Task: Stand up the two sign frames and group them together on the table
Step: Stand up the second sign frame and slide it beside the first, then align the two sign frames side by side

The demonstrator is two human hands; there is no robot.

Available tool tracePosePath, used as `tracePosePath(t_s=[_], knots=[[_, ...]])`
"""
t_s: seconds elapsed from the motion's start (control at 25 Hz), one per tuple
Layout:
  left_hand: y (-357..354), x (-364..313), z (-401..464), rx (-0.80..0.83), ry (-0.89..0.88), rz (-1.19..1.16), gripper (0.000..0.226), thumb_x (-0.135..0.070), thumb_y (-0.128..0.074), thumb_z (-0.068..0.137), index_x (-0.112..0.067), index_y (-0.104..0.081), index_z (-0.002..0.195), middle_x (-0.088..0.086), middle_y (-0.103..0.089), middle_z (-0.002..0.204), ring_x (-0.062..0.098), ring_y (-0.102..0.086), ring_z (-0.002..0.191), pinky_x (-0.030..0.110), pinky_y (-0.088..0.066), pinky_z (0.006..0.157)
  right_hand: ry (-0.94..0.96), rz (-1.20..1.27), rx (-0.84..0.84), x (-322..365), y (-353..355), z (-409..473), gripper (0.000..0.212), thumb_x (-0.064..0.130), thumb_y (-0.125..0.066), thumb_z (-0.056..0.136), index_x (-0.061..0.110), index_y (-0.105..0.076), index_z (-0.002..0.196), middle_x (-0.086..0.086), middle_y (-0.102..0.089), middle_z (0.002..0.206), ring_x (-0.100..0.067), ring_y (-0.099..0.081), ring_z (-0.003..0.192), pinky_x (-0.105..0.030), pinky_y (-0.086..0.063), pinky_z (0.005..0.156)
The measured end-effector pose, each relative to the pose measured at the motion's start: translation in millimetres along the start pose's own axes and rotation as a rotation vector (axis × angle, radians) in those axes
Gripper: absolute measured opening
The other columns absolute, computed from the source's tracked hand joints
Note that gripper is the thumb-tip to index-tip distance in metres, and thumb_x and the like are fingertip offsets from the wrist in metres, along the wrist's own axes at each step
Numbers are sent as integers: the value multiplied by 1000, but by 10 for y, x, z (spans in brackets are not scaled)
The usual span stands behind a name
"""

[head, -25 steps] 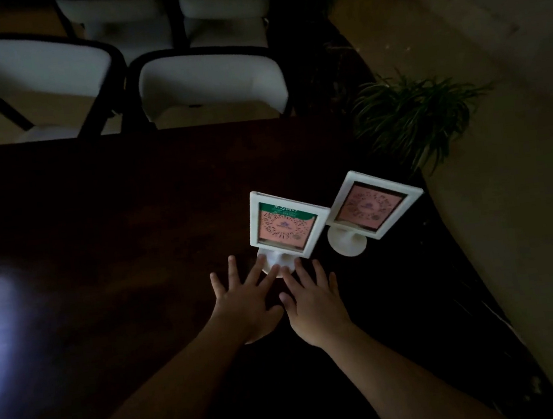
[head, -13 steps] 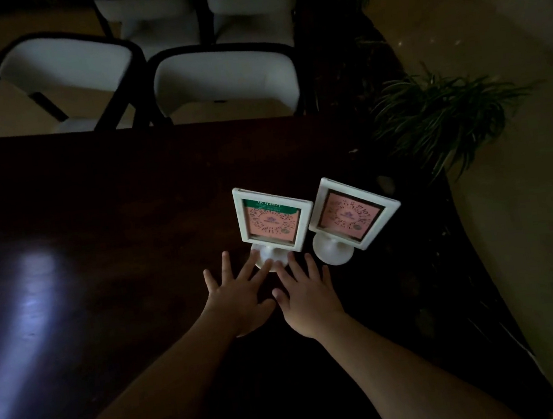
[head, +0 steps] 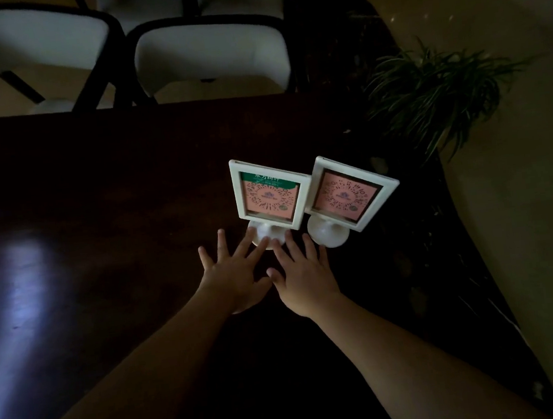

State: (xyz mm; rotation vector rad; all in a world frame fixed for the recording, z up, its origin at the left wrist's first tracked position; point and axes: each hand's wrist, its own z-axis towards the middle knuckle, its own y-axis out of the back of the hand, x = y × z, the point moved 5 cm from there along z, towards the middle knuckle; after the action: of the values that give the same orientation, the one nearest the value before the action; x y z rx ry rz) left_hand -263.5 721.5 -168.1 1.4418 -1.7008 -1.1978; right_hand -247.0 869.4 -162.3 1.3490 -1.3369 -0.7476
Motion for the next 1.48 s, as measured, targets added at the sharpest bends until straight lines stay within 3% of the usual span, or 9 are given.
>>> tracePosePath(t_s=[0.28, 0.48, 0.68, 0.88, 1.04, 1.24, 1.36, 1.48], knots=[[19, -10, -27, 12, 17, 3, 84, -80, -13, 74, -50, 19, 146, -13, 28, 155, 45, 29, 138, 76, 6, 103, 24, -75, 11, 12, 16, -5, 71, 63, -23, 98, 29, -2, 157, -7, -1, 167, -37, -2, 151, -62, -10, 116], [74, -6, -66, 6, -28, -29, 90, -70, -43, 83, -48, 17, 147, -9, 22, 160, 43, 20, 143, 71, -3, 109, 71, -46, 30, -22, 89, -35, 71, 56, -35, 99, 28, -7, 157, -5, -4, 167, -36, -10, 150, -60, -17, 117], [392, 138, -189, -165, 42, -124, 87, -63, -51, 85, -37, -4, 154, 4, -5, 165, 35, 1, 148, 60, -20, 113, 192, 59, -81, 17, 439, -207, 66, 49, -42, 100, 18, -24, 156, -10, -27, 162, -32, -29, 144, -45, -32, 113], [1010, 364, -313, -313, 225, -312, 93, -66, -55, 85, -31, -6, 155, 5, -8, 164, 31, -4, 148, 58, -24, 112, 305, 124, -220, 164, 1047, -426, 60, 46, -48, 100, 16, -38, 150, -6, -40, 156, -22, -38, 138, -41, -42, 102], [1668, 206, -385, -491, 71, -380, 91, -59, -61, 85, -30, -11, 155, 2, -16, 163, 27, -8, 148, 53, -24, 113, 367, 181, -374, 157, 1694, -494, 54, 36, -56, 98, 13, -46, 145, -6, -52, 146, -23, -45, 132, -39, -43, 99], [2173, -207, -415, -552, -206, -255, 84, -41, -70, 85, -33, -20, 153, -1, -26, 160, 23, -12, 147, 44, -21, 112, 323, 113, -511, -83, 2398, -424, 44, 22, -64, 94, 9, -57, 135, -8, -61, 131, -29, -53, 119, -41, -48, 92], [2243, -391, -326, -431, -261, -135, 72, -32, -68, 89, -32, -30, 150, -1, -33, 156, 23, -23, 144, 42, -30, 109, 190, 40, -392, -292, 2541, -291, 50, 26, -63, 94, 10, -52, 140, -8, -55, 136, -30, -47, 123, -42, -45, 95], [2223, -449, -240, -325, -231, -59, 58, -27, -62, 93, -30, -39, 146, 2, -43, 149, 23, -40, 133, 40, -44, 96, 74, -1, -216, -415, 2508, -183, 54, 26, -65, 93, 12, -50, 142, -10, -51, 139, -30, -46, 127, -43, -45, 98]])
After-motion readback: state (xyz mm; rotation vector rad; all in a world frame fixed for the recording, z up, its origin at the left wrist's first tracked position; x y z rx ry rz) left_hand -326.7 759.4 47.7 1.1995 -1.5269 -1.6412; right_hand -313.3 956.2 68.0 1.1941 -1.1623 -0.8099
